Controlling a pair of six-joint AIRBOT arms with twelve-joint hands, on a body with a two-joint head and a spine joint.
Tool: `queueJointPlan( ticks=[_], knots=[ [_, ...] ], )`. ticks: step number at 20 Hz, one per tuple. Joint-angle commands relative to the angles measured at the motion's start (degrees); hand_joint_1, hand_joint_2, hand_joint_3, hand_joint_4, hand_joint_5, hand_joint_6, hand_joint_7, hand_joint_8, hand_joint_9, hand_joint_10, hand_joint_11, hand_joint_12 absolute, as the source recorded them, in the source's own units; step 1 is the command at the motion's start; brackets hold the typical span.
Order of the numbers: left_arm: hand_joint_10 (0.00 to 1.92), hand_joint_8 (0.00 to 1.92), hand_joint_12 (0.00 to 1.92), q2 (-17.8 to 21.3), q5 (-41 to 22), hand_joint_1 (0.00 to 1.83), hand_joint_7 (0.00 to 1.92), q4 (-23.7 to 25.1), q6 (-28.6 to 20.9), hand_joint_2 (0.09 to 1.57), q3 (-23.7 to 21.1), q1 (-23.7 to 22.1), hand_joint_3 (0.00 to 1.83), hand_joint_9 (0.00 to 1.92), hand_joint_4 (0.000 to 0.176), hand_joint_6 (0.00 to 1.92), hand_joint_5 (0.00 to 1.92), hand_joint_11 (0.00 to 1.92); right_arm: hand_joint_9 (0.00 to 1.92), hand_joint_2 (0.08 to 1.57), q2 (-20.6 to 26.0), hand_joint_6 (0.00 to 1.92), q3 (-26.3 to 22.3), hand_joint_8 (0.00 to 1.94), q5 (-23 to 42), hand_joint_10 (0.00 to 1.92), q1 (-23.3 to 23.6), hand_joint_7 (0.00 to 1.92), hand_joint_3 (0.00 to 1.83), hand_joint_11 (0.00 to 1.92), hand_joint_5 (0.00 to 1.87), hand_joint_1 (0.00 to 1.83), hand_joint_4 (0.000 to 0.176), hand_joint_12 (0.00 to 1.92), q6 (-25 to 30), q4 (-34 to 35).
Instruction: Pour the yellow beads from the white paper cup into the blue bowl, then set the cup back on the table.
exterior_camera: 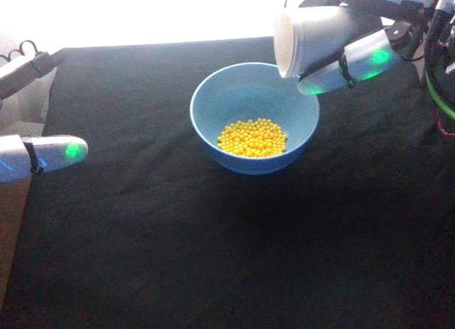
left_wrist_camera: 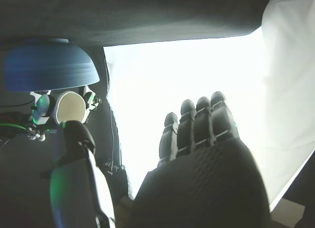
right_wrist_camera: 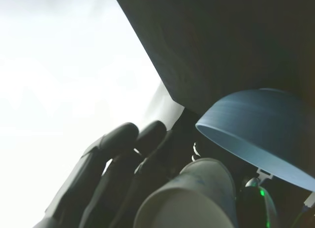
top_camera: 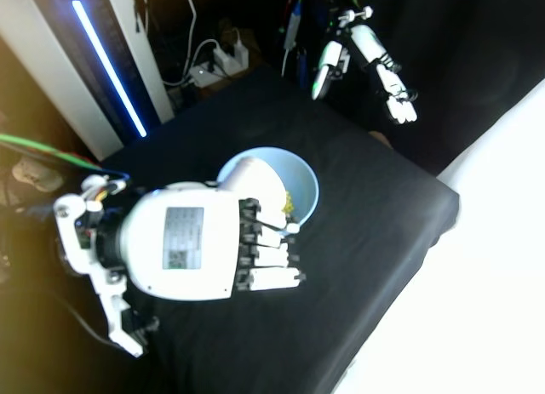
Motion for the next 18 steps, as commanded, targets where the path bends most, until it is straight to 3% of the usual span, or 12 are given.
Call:
queueJointPlan(
  ticks=[1, 3, 4, 5, 7, 10, 13, 14, 15, 16, 17, 18],
  knots=[
    [0.00, 0.01, 0.00, 0.09, -6.80, 0.60, 0.17, -0.62, -0.36, 0.88, 0.47, -0.57, 0.00, 0.05, 0.104, 0.00, 0.11, 0.00, 0.97, 1.14, 0.54, 1.06, 0.00, 0.00, 5.18, 0.49, 0.96, 1.13, 0.00, 0.49, 0.92, 0.98, 0.174, 1.59, 0.37, 2.61],
    [0.00, 0.01, 0.00, 0.09, -6.96, 0.58, 0.16, -0.66, -0.36, 0.89, 0.45, -0.57, 0.00, 0.05, 0.090, 0.00, 0.11, 0.00, 0.91, 1.14, 0.55, 1.08, 0.01, 0.00, 5.19, 0.59, 0.96, 1.12, 0.00, 0.47, 0.91, 0.98, 0.176, 1.62, 0.37, 3.11],
    [0.00, 0.00, 0.00, 0.08, -6.96, 0.58, 0.16, -0.69, -0.36, 0.89, 0.44, -0.56, 0.00, 0.06, 0.094, 0.00, 0.11, 0.00, 0.83, 1.14, 0.76, 0.45, 0.00, 0.00, 5.20, 0.58, 0.96, 1.06, 0.00, 0.36, 0.94, 0.81, 0.000, 1.64, 0.37, 3.48],
    [0.00, 0.00, 0.00, 0.08, -6.97, 0.58, 0.16, -0.75, -0.36, 0.89, 0.43, -0.56, 0.00, 0.06, 0.100, 0.00, 0.11, 0.00, 0.80, 1.12, 0.97, 0.87, 0.00, 0.00, 5.23, 0.58, 0.96, 1.02, 0.00, 0.33, 0.97, 0.96, 0.138, 1.69, 0.37, 4.15],
    [0.01, 0.00, 0.01, -0.03, -6.97, 0.60, 0.15, -0.78, -0.36, 0.89, 0.46, -0.56, 0.00, 0.07, 0.086, 0.01, 0.13, 0.02, 0.77, 1.13, 1.60, 1.01, 0.00, 0.00, 6.12, 0.47, 0.96, 0.99, 0.00, 0.19, 0.95, 0.99, 0.174, 1.66, 0.37, 6.45],
    [0.00, 0.00, 0.00, -0.04, -7.05, 0.58, 0.14, -0.83, -0.36, 0.89, 0.44, -0.54, 0.00, 0.06, 0.093, 0.01, 0.14, 0.00, 0.82, 1.17, 3.73, 1.15, -0.05, 0.00, 9.53, 0.22, 0.72, 0.96, 0.00, 0.25, 0.87, 0.96, 0.176, 1.51, 0.37, 13.24],
    [0.00, 0.01, 0.00, -0.04, -7.28, 0.58, 0.15, -0.96, -0.37, 0.89, 0.38, -0.48, 0.00, 0.05, 0.083, 0.00, 0.14, 0.00, 0.73, 1.15, 4.32, 1.08, -0.12, 0.05, 12.49, 1.29, -1.93, 1.13, 0.00, 0.46, 0.91, 0.97, 0.176, 1.90, 0.37, 18.76],
    [0.00, 0.00, 0.00, -0.05, -7.28, 0.59, 0.15, -0.97, -0.37, 0.90, 0.37, -0.48, 0.00, 0.04, 0.083, 0.00, 0.13, 0.00, 0.91, 1.17, 4.42, 1.14, -0.08, 0.12, 13.75, 1.64, -3.58, 1.25, 0.00, 0.80, 0.87, 0.96, 0.176, 1.92, 0.29, 21.14],
    [0.00, 0.01, 0.00, -0.05, -7.28, 0.60, 0.16, -0.97, -0.37, 0.90, 0.37, -0.48, 0.01, 0.03, 0.088, 0.00, 0.13, 0.00, 1.06, 1.19, 4.45, 1.18, -0.07, 0.76, 14.19, 1.74, -4.23, 1.17, 0.00, 1.01, 0.84, 0.94, 0.176, 1.92, 0.15, 22.15],
    [0.00, 0.01, 0.00, -0.05, -7.28, 0.60, 0.18, -0.98, -0.38, 0.91, 0.36, -0.48, 0.01, 0.05, 0.089, 0.00, 0.12, 0.00, 0.77, 1.24, 4.45, 0.51, -0.05, 1.11, 14.79, 1.68, -5.21, 0.97, 0.00, 0.79, 0.88, 0.69, 0.047, 1.92, -0.02, 23.53],
    [0.01, 0.01, 0.00, -0.05, -7.28, 0.60, 0.18, -0.98, -0.38, 0.90, 0.35, -0.48, 0.01, 0.05, 0.091, 0.00, 0.12, 0.00, 0.42, 1.29, 4.37, 0.22, -0.05, 0.67, 15.29, 1.04, -6.45, 0.74, 0.00, 0.16, 0.93, 0.58, 0.021, 1.83, -0.46, 25.19],
    [0.01, 0.01, 0.00, -0.05, -7.29, 0.60, 0.18, -0.98, -0.38, 0.91, 0.35, -0.47, 0.01, 0.05, 0.099, 0.00, 0.12, 0.00, 0.34, 1.29, 4.30, 0.09, -0.03, 0.24, 15.78, 0.44, -7.19, 0.68, 0.00, 0.03, 0.97, 0.45, 0.028, 1.31, -0.73, 26.39]
  ],
)
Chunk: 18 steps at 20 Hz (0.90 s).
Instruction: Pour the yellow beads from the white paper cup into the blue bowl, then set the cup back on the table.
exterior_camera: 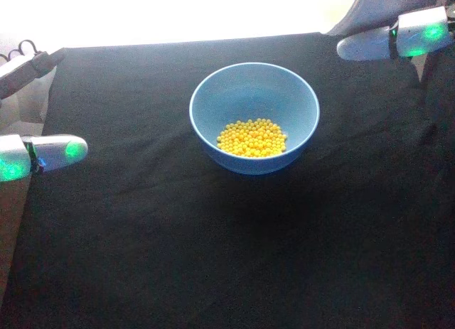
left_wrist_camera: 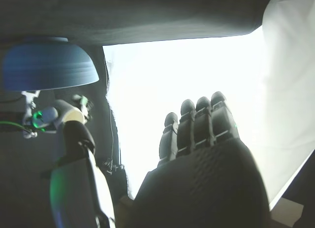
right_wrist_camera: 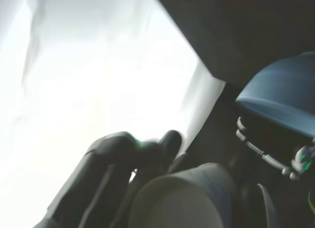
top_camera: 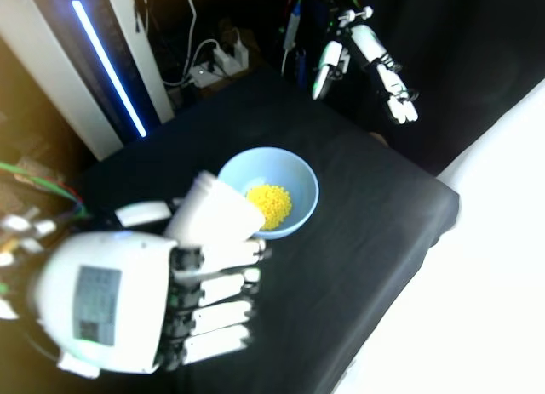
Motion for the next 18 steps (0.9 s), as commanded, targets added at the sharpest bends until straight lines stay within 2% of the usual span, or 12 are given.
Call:
queueJointPlan(
  ticks=[1, 2, 4, 5, 6, 7, 8, 10, 11, 14, 15, 18],
  knots=[
    [0.00, 0.00, 0.00, -0.01, -7.21, 0.60, 0.17, -0.79, -0.38, 0.91, 0.37, -0.47, 0.01, 0.05, 0.105, 0.00, 0.12, 0.00, 0.35, 1.26, 0.61, 0.03, 0.10, 0.07, 7.74, 0.16, -0.09, 0.66, 0.00, 0.01, 0.98, 0.38, 0.043, 0.93, 0.14, 3.53],
    [0.00, 0.00, 0.00, -0.01, -7.21, 0.59, 0.16, -0.79, -0.38, 0.91, 0.37, -0.47, 0.00, 0.05, 0.103, 0.00, 0.12, 0.00, 0.38, 1.22, 0.58, 0.01, 0.10, 0.02, 7.89, 0.07, -0.46, 0.65, 0.00, 0.00, 0.93, 0.31, 0.042, 0.80, 0.02, 4.04],
    [0.01, 0.01, 0.00, -0.02, -7.21, 0.59, 0.17, -0.79, -0.38, 0.91, 0.37, -0.46, 0.01, 0.06, 0.086, 0.00, 0.12, 0.00, 0.37, 1.17, 0.49, 0.00, 0.09, 0.00, 8.24, 0.03, -1.74, 0.55, 0.00, 0.00, 0.79, 0.12, 0.043, 0.78, -0.27, 5.27],
    [0.00, 0.01, 0.00, -0.04, -7.24, 0.58, 0.17, -0.79, -0.38, 0.91, 0.36, -0.43, 0.00, 0.05, 0.100, 0.00, 0.12, 0.00, 0.31, 1.12, 0.42, 0.00, 0.09, 0.00, 8.35, 0.01, -2.38, 0.47, 0.00, 0.00, 0.75, 0.08, 0.064, 0.70, -0.44, 5.80],
    [0.00, 0.00, 0.00, -0.04, -7.25, 0.58, 0.17, -0.79, -0.38, 0.92, 0.36, -0.41, 0.01, 0.05, 0.092, 0.00, 0.12, 0.00, 0.24, 1.08, 0.36, 0.00, 0.08, 0.00, 8.35, 0.00, -2.64, 0.40, 0.00, 0.00, 0.72, 0.06, 0.089, 0.56, -0.66, 5.98],
    [0.00, 0.00, 0.00, -0.04, -7.36, 0.60, 0.17, -0.81, -0.40, 0.92, 0.36, -0.33, 0.01, 0.05, 0.091, 0.00, 0.12, 0.00, 0.22, 1.04, 0.28, 0.00, 0.07, 0.00, 8.39, 0.00, -3.29, 0.35, 0.00, 0.00, 0.60, 0.01, 0.138, 0.67, -0.83, 6.35],
    [0.00, 0.00, 0.00, -0.04, -7.41, 0.60, 0.16, -0.83, -0.40, 0.92, 0.36, -0.29, 0.01, 0.05, 0.098, 0.00, 0.12, 0.00, 0.20, 1.01, 0.22, 0.00, 0.05, 0.00, 8.49, 0.00, -3.86, 0.29, 0.00, 0.00, 0.47, 0.00, 0.168, 0.78, -1.03, 6.78],
    [0.00, 0.00, 0.00, -0.03, -7.48, 0.58, 0.17, -0.83, -0.41, 0.92, 0.36, -0.29, 0.01, 0.05, 0.091, 0.00, 0.12, 0.00, 0.13, 1.01, 0.24, 0.00, -0.23, 0.00, 8.57, 0.00, -5.08, 0.17, 0.00, 0.00, 0.26, 0.00, 0.176, 0.75, -2.46, 7.93],
    [0.00, 0.00, 0.00, -0.03, -7.54, 0.59, 0.15, -0.85, -0.42, 0.92, 0.36, -0.25, 0.01, 0.03, 0.099, 0.00, 0.12, 0.00, 0.07, 0.99, 0.35, 0.00, -0.51, 0.01, 8.57, 0.00, -5.78, 0.09, 0.00, 0.00, 0.17, 0.00, 0.176, 0.55, -3.31, 8.58],
    [0.00, 0.00, 0.00, -0.03, -7.64, 0.60, 0.15, -0.86, -0.48, 0.93, 0.34, -0.18, 0.01, 0.03, 0.090, 0.00, 0.12, 0.00, 0.00, 0.94, 0.53, 0.00, -0.81, 0.00, 8.63, 0.00, -7.80, 0.00, 0.00, 0.00, 0.00, 0.00, 0.176, 0.03, -5.27, 10.56],
    [0.00, 0.00, 0.00, -0.03, -7.75, 0.60, 0.15, -0.91, -0.53, 0.93, 0.34, -0.09, 0.01, 0.03, 0.084, 0.00, 0.12, 0.00, 0.00, 0.94, 0.52, 0.00, -0.80, 0.00, 8.84, 0.00, -8.55, 0.00, 0.00, 0.00, 0.00, 0.00, 0.176, 0.01, -5.60, 11.32],
    [0.00, 0.01, 0.00, -0.03, -7.99, 0.62, 0.16, -0.95, -0.75, 0.94, 0.32, 0.04, 0.01, 0.03, 0.098, 0.01, 0.14, 0.00, 0.00, 0.97, 0.46, 0.00, -0.78, 0.00, 10.68, 0.00, -10.42, 0.00, 0.00, 0.00, 0.00, 0.00, 0.176, 0.00, -6.44, 13.46]
  ],
)
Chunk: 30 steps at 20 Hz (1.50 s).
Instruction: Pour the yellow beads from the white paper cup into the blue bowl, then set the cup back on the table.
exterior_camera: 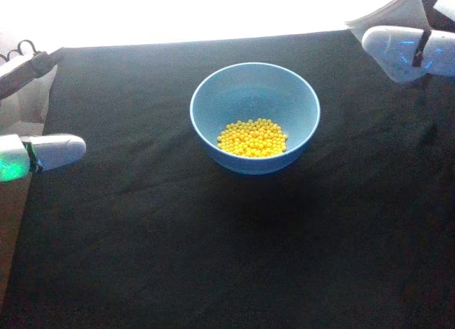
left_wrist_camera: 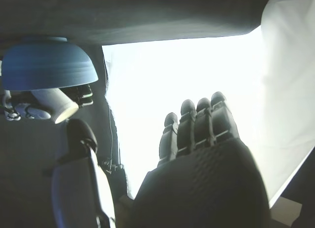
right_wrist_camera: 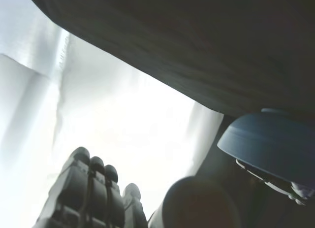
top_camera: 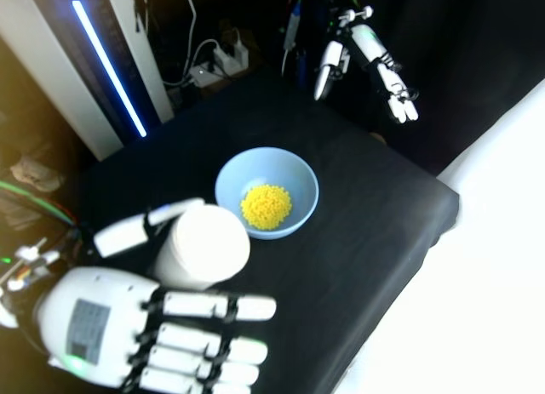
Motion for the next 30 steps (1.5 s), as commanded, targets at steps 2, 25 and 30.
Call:
queueJointPlan(
  ticks=[2, 25, 30],
  knots=[
    [0.00, 0.00, 0.00, -0.04, -7.64, 0.60, 0.16, -0.84, -0.57, 0.93, 0.27, -0.19, 0.00, 0.03, 0.104, 0.00, 0.14, 0.00, 0.00, 0.97, 0.24, 0.00, 0.37, 0.00, 9.17, 0.00, -0.94, 0.00, 0.01, 0.00, 0.00, 0.00, 0.176, 0.00, -0.43, 3.76],
    [0.01, 0.00, 0.00, -0.22, -8.99, 0.54, 0.16, -1.13, -1.30, 0.93, -0.26, 1.14, 0.00, 0.05, 0.102, 0.00, 0.12, 0.00, 0.00, 0.93, -8.26, 0.00, 6.47, 0.00, 14.39, 0.00, -9.70, 0.00, 0.00, 0.00, 0.00, 0.00, 0.176, 0.00, -0.42, 11.39],
    [0.00, 0.00, 0.00, -0.26, -8.89, 0.57, 0.14, -0.75, -1.32, 0.94, -0.30, 1.16, 0.00, 0.03, 0.098, 0.00, 0.10, 0.00, 0.00, 0.95, -7.47, 0.00, 6.39, 0.00, 11.90, 0.00, -10.32, 0.00, 0.00, 0.00, 0.00, 0.00, 0.176, 0.00, -0.42, 8.97]
  ],
)
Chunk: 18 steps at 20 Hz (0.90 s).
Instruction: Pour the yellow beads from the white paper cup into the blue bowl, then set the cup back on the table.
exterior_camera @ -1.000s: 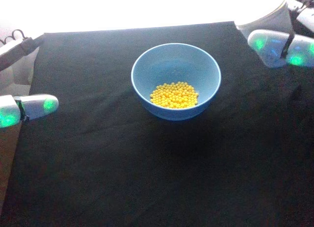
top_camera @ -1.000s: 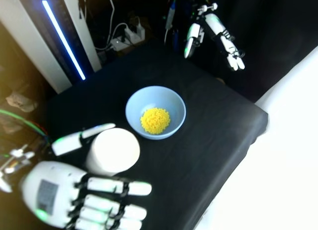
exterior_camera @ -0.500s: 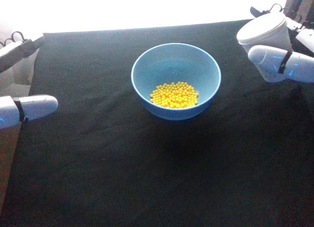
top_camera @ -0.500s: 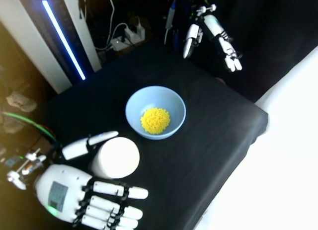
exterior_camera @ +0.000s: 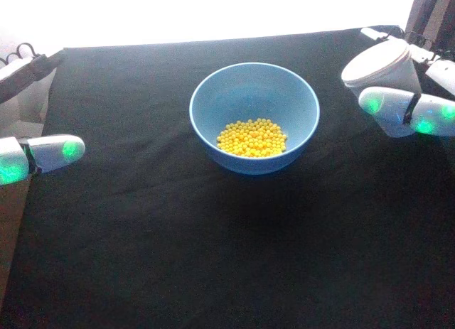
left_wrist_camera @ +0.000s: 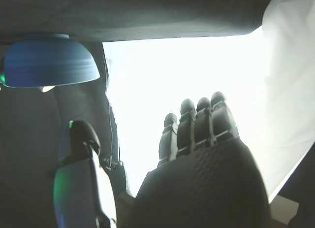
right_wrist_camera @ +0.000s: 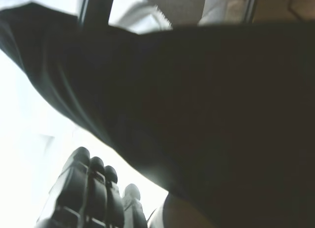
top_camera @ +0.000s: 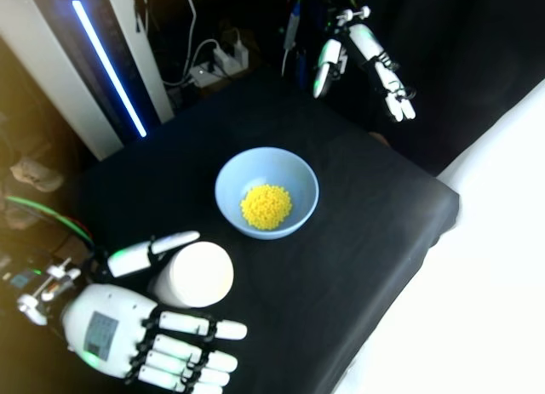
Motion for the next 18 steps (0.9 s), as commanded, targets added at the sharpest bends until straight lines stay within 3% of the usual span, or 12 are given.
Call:
queueJointPlan(
  ticks=[1, 2, 3, 4, 8, 12, 13, 15, 16, 18],
  knots=[
    [0.00, 0.00, 0.00, 0.11, -6.88, 0.57, 0.14, -0.69, -0.50, 0.94, -0.02, -0.26, 0.00, 0.03, 0.097, 0.00, 0.10, 0.00, 0.00, 0.96, 0.88, 0.00, 0.31, 0.00, 6.06, 0.00, -0.03, 0.00, 0.01, 0.00, 0.00, 0.00, 0.176, 0.00, 0.50, 1.45],
    [0.00, 0.01, 0.00, 0.11, -6.99, 0.58, 0.16, -0.69, -0.51, 0.93, -0.03, -0.24, 0.00, 0.04, 0.113, 0.00, 0.11, 0.00, 0.00, 0.96, 1.04, 0.00, 0.27, 0.00, 5.92, 0.00, -0.23, 0.00, 0.01, 0.00, 0.00, 0.00, 0.176, 0.00, 0.50, 1.36],
    [0.00, 0.01, 0.00, 0.11, -7.04, 0.58, 0.16, -0.68, -0.54, 0.92, -0.03, -0.23, 0.00, 0.04, 0.113, 0.00, 0.11, 0.00, 0.00, 0.97, 1.23, 0.00, 0.11, 0.00, 5.82, 0.00, -0.57, 0.00, 0.01, 0.00, 0.00, 0.00, 0.176, 0.00, 0.50, 1.35],
    [0.01, 0.00, 0.00, 0.12, -7.06, 0.58, 0.15, -0.62, -0.55, 0.93, -0.03, -0.23, 0.00, 0.04, 0.102, 0.00, 0.11, 0.00, 0.00, 0.98, 1.41, 0.00, -0.03, 0.00, 5.75, 0.00, -1.01, 0.00, 0.01, 0.00, 0.00, 0.00, 0.176, 0.00, 0.50, 1.35],
    [0.01, 0.00, 0.00, 0.11, -7.04, 0.56, 0.15, -0.29, -0.62, 0.93, -0.09, -0.23, 0.00, 0.05, 0.104, 0.00, 0.12, 0.00, 0.00, 0.92, 2.27, 0.00, -0.52, 0.00, 4.51, 0.00, -2.31, 0.00, 0.00, 0.00, 0.00, 0.00, 0.176, 0.00, 0.51, 1.35],
    [0.02, 0.00, 0.01, 0.11, -7.12, 0.58, 0.15, -0.13, -0.66, 0.95, -0.15, -0.23, 0.00, 0.09, 0.086, 0.00, 0.12, 0.03, 0.00, 0.94, 2.52, 0.00, -0.88, 0.00, 3.79, 0.00, -3.52, 0.00, 0.00, 0.00, 0.00, 0.00, 0.176, 0.00, 0.51, 1.36],
    [0.01, 0.01, 0.02, 0.11, -7.15, 0.57, 0.16, -0.04, -0.67, 0.95, -0.17, -0.23, 0.00, 0.09, 0.069, 0.00, 0.12, 0.05, 0.00, 0.95, 2.66, 0.00, -1.20, 0.00, 3.61, 0.00, -4.00, 0.00, 0.01, 0.00, 0.00, 0.00, 0.176, 0.00, 0.51, 1.38],
    [0.01, 0.00, 0.02, 0.11, -7.16, 0.57, 0.15, 0.02, -0.68, 0.94, -0.18, -0.23, 0.00, 0.09, 0.065, 0.00, 0.13, 0.05, 0.00, 0.95, 2.97, 0.00, -1.64, 0.00, 3.54, 0.00, -4.36, 0.00, 0.01, 0.00, 0.00, 0.00, 0.176, 0.00, 0.51, 1.41],
    [0.01, 0.00, 0.02, 0.11, -7.16, 0.58, 0.15, 0.07, -0.68, 0.94, -0.18, -0.23, 0.00, 0.08, 0.080, 0.01, 0.13, 0.04, 0.00, 0.95, 3.16, 0.00, -1.84, 0.00, 3.53, 0.00, -4.54, 0.00, 0.00, 0.00, 0.00, 0.00, 0.176, 0.00, 0.51, 1.47],
    [0.01, 0.00, 0.03, 0.11, -7.14, 0.57, 0.16, 0.25, -0.68, 0.94, -0.18, -0.23, 0.00, 0.11, 0.080, 0.00, 0.13, 0.05, 0.00, 0.95, 3.57, 0.00, -2.27, 0.00, 3.47, 0.00, -4.87, 0.00, 0.00, 0.00, 0.00, 0.00, 0.176, 0.00, 0.52, 1.48]
  ],
)
